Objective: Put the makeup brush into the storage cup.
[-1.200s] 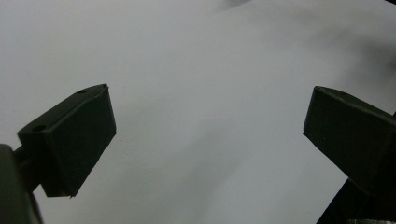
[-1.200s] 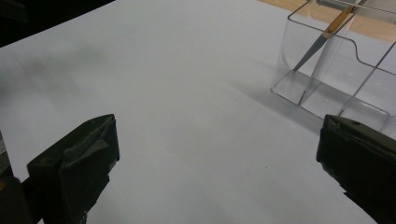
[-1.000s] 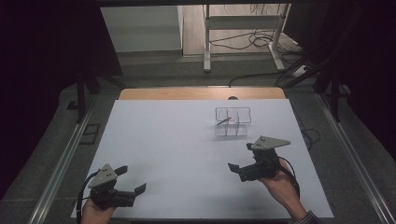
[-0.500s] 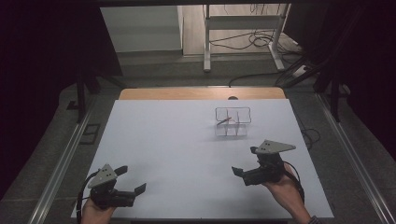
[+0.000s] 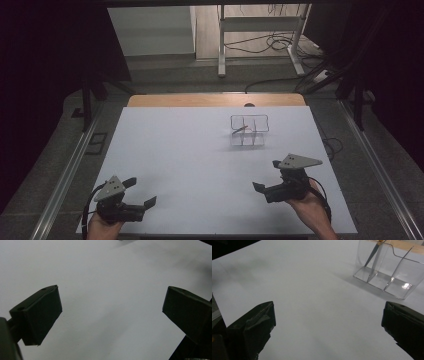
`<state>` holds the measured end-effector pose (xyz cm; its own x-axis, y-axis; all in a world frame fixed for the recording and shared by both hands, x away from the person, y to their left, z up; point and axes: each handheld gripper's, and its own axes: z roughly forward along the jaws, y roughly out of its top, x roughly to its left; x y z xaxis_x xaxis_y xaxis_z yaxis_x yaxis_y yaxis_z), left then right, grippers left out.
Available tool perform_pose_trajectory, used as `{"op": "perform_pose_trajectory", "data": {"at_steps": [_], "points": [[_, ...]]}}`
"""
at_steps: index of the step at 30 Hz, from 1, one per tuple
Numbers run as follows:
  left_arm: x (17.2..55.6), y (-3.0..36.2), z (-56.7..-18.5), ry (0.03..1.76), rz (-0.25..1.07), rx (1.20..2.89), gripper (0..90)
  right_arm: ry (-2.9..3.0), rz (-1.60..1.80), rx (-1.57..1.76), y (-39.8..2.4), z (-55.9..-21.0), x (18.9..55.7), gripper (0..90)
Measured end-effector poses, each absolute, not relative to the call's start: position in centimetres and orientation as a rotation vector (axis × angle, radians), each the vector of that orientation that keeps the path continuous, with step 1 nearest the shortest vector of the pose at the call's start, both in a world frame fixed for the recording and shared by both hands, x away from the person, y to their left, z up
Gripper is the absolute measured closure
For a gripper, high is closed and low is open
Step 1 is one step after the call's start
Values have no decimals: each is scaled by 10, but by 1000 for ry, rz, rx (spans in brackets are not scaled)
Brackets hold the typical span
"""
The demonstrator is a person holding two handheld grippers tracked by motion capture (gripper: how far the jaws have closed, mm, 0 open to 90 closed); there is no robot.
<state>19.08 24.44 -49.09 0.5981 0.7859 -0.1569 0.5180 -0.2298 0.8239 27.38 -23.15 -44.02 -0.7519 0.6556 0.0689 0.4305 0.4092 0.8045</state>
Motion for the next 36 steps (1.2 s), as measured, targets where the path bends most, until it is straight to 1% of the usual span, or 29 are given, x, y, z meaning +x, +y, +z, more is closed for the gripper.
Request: {"op": "perform_pose_trajectory", "data": {"at_steps": [36], "points": [[191,245,-491,1049,363,1891,26,2378,1201,970,-255,-445,255,0]]}}
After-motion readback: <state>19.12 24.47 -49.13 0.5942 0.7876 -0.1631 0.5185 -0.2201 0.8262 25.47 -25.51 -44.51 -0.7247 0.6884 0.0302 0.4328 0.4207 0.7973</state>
